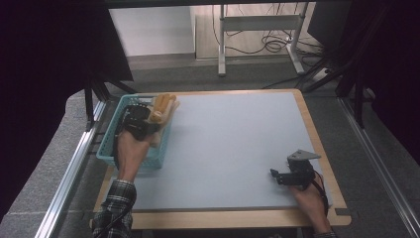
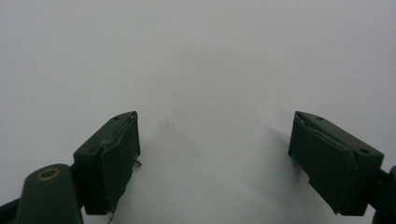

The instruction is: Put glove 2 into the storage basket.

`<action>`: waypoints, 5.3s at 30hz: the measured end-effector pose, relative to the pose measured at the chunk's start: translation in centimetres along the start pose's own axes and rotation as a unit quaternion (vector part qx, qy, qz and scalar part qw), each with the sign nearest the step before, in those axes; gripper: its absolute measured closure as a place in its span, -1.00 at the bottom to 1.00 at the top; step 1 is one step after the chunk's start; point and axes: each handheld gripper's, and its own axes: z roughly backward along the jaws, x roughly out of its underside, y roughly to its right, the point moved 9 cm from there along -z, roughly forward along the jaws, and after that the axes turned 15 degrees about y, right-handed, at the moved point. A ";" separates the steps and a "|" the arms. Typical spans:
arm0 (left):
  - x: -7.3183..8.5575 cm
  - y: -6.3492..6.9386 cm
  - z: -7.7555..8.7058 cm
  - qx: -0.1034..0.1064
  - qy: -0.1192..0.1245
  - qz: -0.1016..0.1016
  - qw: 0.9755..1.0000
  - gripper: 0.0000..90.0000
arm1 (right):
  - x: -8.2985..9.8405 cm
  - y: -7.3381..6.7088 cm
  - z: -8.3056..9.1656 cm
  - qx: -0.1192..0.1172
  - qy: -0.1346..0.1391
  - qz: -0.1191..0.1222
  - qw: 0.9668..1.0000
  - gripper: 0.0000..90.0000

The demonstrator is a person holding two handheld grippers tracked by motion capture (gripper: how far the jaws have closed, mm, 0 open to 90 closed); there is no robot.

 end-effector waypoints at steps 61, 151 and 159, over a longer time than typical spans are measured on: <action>4.2 -3.2 -7.9 0.017 -0.135 0.027 0.990 0.82 | 0.0 0.0 0.0 0.000 0.000 0.001 1.000 -0.64; 3.6 -2.7 0.7 0.060 0.045 -0.006 0.997 -1.00 | 0.0 0.0 0.0 0.000 0.001 0.000 1.000 -0.64; 3.4 -1.7 1.5 0.074 0.060 -0.011 0.995 -1.00 | 0.0 0.0 0.0 0.000 0.000 0.000 1.000 -0.64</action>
